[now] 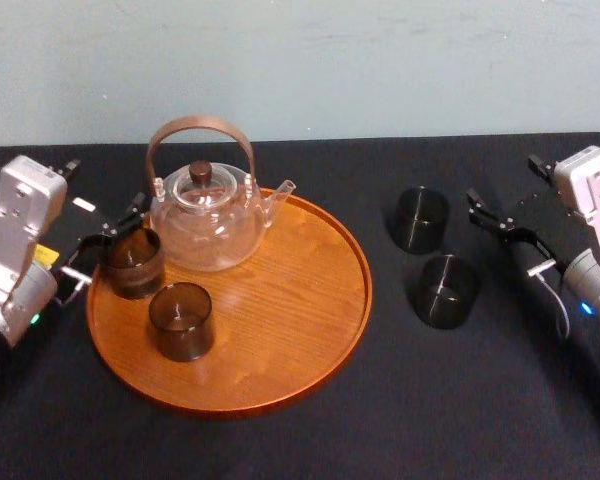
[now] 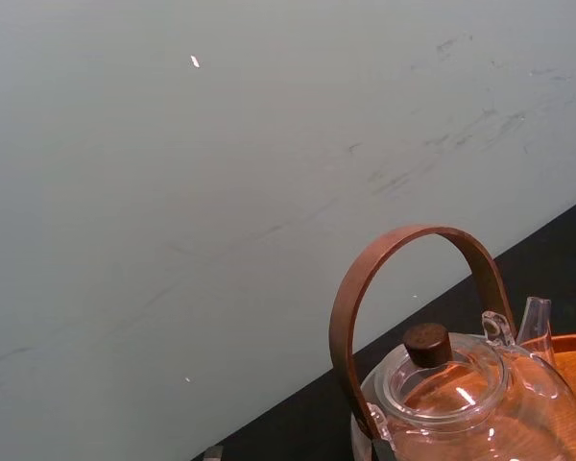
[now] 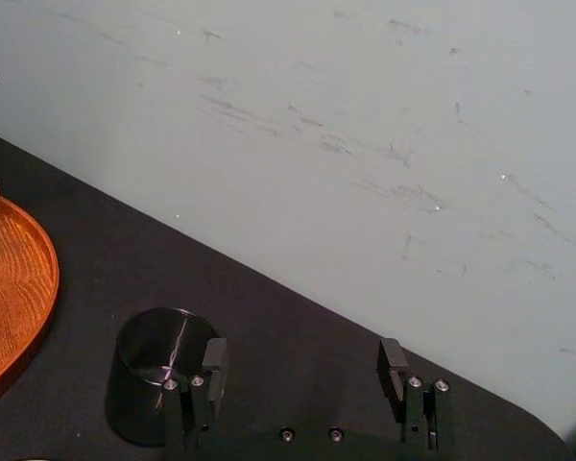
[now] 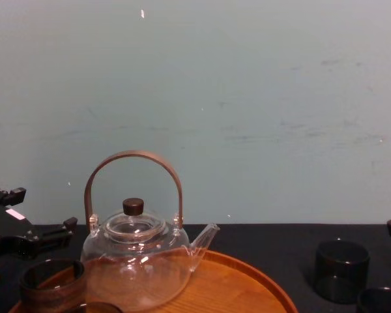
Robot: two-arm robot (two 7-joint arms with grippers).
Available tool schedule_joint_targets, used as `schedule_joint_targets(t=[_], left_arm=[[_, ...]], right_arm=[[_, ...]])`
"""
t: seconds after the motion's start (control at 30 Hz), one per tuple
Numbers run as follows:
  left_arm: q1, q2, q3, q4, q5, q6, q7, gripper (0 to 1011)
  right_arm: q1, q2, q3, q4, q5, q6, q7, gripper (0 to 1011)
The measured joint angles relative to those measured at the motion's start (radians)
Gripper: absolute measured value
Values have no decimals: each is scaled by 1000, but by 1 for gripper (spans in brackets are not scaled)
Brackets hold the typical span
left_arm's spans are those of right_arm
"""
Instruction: Pick up the glass from the table and place it on the tray.
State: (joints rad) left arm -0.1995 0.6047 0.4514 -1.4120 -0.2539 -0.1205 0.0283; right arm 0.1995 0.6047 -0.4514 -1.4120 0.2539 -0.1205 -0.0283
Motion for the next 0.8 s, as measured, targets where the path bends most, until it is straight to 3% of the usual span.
schedule_joint_targets(t=[0.8], left_arm=[[0,0,0,0,0,0,0,1001]], right_arm=[[0,0,0,0,0,0,0,1002]])
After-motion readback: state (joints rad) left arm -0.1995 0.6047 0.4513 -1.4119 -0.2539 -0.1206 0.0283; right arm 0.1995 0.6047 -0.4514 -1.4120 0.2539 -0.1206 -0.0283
